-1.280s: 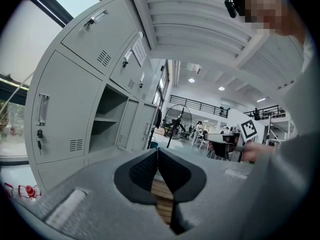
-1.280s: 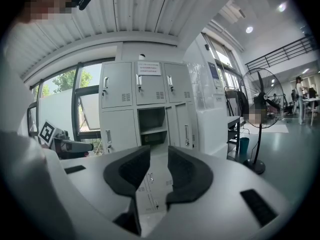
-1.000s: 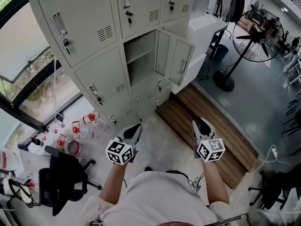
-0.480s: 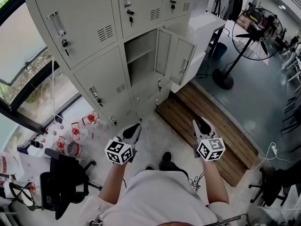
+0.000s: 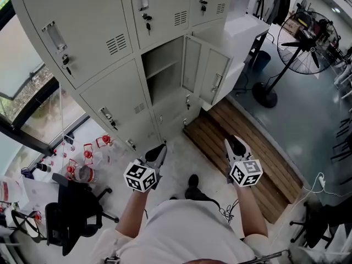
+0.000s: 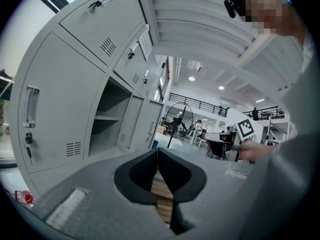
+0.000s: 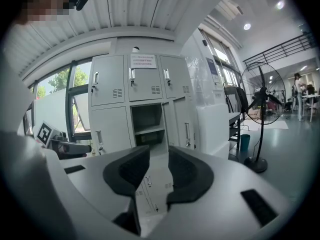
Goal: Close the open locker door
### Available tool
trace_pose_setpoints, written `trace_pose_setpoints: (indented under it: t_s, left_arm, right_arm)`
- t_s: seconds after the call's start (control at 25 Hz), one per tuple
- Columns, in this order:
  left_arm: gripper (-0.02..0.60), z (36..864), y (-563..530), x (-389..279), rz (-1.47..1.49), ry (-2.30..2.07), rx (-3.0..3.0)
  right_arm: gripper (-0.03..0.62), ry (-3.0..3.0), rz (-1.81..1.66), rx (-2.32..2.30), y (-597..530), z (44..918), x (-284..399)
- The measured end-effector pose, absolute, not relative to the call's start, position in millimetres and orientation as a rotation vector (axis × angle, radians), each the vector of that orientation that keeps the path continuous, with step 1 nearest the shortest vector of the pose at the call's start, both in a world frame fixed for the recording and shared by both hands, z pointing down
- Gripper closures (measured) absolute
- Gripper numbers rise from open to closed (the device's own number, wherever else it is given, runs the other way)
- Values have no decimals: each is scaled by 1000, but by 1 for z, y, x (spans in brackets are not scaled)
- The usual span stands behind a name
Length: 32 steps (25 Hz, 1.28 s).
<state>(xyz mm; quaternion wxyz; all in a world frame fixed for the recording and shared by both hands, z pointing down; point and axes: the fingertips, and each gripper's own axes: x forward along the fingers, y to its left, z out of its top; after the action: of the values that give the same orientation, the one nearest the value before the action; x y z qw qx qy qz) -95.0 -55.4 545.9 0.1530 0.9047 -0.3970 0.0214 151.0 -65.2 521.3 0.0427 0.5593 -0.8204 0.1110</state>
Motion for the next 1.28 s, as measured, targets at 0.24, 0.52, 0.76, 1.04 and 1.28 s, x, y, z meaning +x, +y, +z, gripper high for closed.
trace_pose_setpoints:
  t_s: [0.24,0.52,0.76,1.04,1.28]
  left_arm:
    - [566,546,-91,-74,72,-1159,2586]
    - [566,545,-136,-53,84,-1202,2571]
    - [566,546,-165,-34,90,-1250,2546]
    - [566,546,-192,-18,84,-1320,2518]
    - [566,549,-204,-11,83,-1355,2489]
  right_arm:
    - [491,-2529,356,1684,-109,525,170]
    - [491,-2556,376,1629,-165,532,187]
    - [491,-2586,385,1578,-208,535,202]
    - [491,-2624,383,1501,-254,540,214]
    - [490,-2639,384,1467,-285,543,219]
